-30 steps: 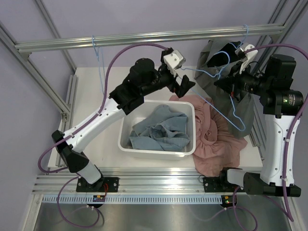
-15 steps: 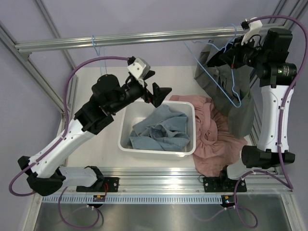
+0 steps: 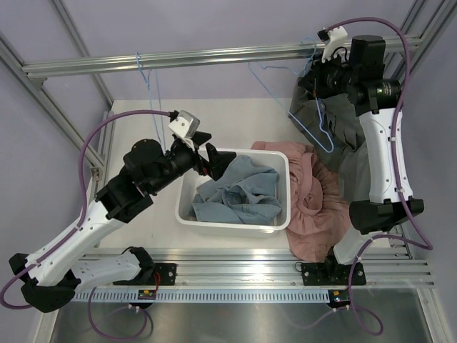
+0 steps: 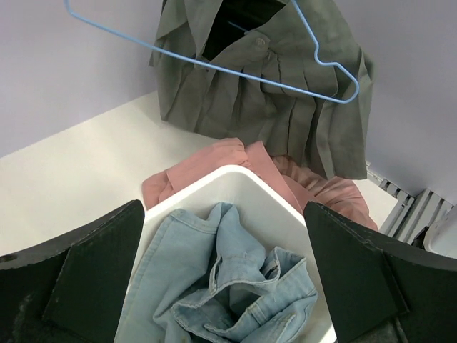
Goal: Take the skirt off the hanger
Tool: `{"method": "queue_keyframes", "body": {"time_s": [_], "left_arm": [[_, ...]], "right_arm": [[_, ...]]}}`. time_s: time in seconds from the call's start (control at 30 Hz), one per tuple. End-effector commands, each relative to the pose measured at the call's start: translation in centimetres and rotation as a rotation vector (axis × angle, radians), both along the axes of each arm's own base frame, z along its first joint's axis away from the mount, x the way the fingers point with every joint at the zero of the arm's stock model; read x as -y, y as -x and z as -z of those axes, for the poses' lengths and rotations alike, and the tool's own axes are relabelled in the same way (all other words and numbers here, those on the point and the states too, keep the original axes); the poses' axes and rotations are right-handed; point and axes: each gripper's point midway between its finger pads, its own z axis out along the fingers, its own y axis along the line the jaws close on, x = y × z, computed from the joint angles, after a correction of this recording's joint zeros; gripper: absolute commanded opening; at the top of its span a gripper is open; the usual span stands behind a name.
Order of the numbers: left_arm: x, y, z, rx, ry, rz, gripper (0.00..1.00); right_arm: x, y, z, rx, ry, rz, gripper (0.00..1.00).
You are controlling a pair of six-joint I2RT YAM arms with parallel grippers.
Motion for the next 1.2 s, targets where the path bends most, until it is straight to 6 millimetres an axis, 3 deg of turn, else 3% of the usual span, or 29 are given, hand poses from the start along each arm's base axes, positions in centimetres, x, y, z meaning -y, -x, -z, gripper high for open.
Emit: {"method": "queue_keyframes", "body": {"time_s": [0.0, 0.1, 0.13, 0.2, 0.27, 0.33, 0.37, 0.4, 0.47, 0.5, 0.63, 0.77, 0.97, 1.0, 1.07, 1.1, 1.17], "left_arm": [[-0.3, 0.1, -0.1, -0.018, 0.047, -0.022, 0.99], [-0.1, 0.2, 0.3, -0.024, 0.046, -0.015, 0.99], [0.0, 0.2, 0.6, -0.028, 0.039, -0.01, 0.99], [0.2, 0.1, 0.8, -0.031, 0.033, -0.004, 0.99], [0.6, 0.1, 1.0, -0.035, 0.028, 0.009, 0.99], [0.7, 0.1, 1.1, -0.038, 0.027, 0.014, 0.99], [0.8, 0.1, 1.1, -0.042, 0.026, 0.015, 0.99], [0.9, 0.1, 1.3, -0.047, 0.022, 0.018, 0.99], [0.9, 0.2, 1.5, -0.051, 0.018, 0.02, 0.99], [0.8, 0.2, 1.7, -0.055, 0.013, 0.019, 0.99], [0.7, 0.5, 2.4, -0.075, 0.008, 0.022, 0.99], [0.8, 0.8, 3.2, -0.106, 0.006, 0.032, 0.99], [1.3, 1.4, 4.2, -0.135, -0.005, 0.048, 0.99], [1.3, 1.4, 4.3, -0.137, -0.006, 0.05, 0.99], [1.4, 1.7, 4.3, -0.138, -0.007, 0.056, 0.99], [1.4, 1.7, 4.3, -0.138, -0.007, 0.057, 0.99], [1.5, 1.8, 4.3, -0.137, -0.009, 0.06, 0.99]], "right_arm": [[-0.1, 0.3, -1.3, 0.053, 0.023, 0.019, 0.0], [0.1, 0.7, -0.8, 0.05, 0.04, 0.015, 0.11], [0.1, 0.9, -0.4, 0.041, 0.045, 0.011, 0.19], [-0.1, 1.3, -0.4, 0.042, 0.049, -0.008, 0.25], [-0.1, 1.6, -0.4, 0.044, 0.051, -0.014, 0.36], [-0.1, 2.5, -0.9, 0.056, 0.061, -0.03, 0.53], [-0.1, 2.9, -1.2, 0.071, 0.074, -0.039, 0.68], [0.1, 4.0, -2.1, 0.091, 0.078, -0.044, 0.73], [0.3, 5.4, -3.4, 0.132, 0.086, -0.064, 0.79], [0.7, 7.1, -4.6, 0.165, 0.079, -0.081, 0.83], [2.6, 10.6, -5.3, 0.218, 0.145, -0.12, 0.88], [4.4, 14.1, -1.9, 0.187, 0.246, -0.166, 0.9], [5.5, 19.9, 7.3, -0.063, 0.319, -0.236, 0.89], [5.8, 20.2, 10.1, -0.149, 0.317, -0.229, 0.88], [5.8, 20.4, 12.4, -0.229, 0.28, -0.205, 0.86], [6.3, 20.3, 15.2, -0.316, 0.267, -0.171, 0.86], [6.6, 18.8, 17.0, -0.373, 0.214, -0.086, 0.87]]}}
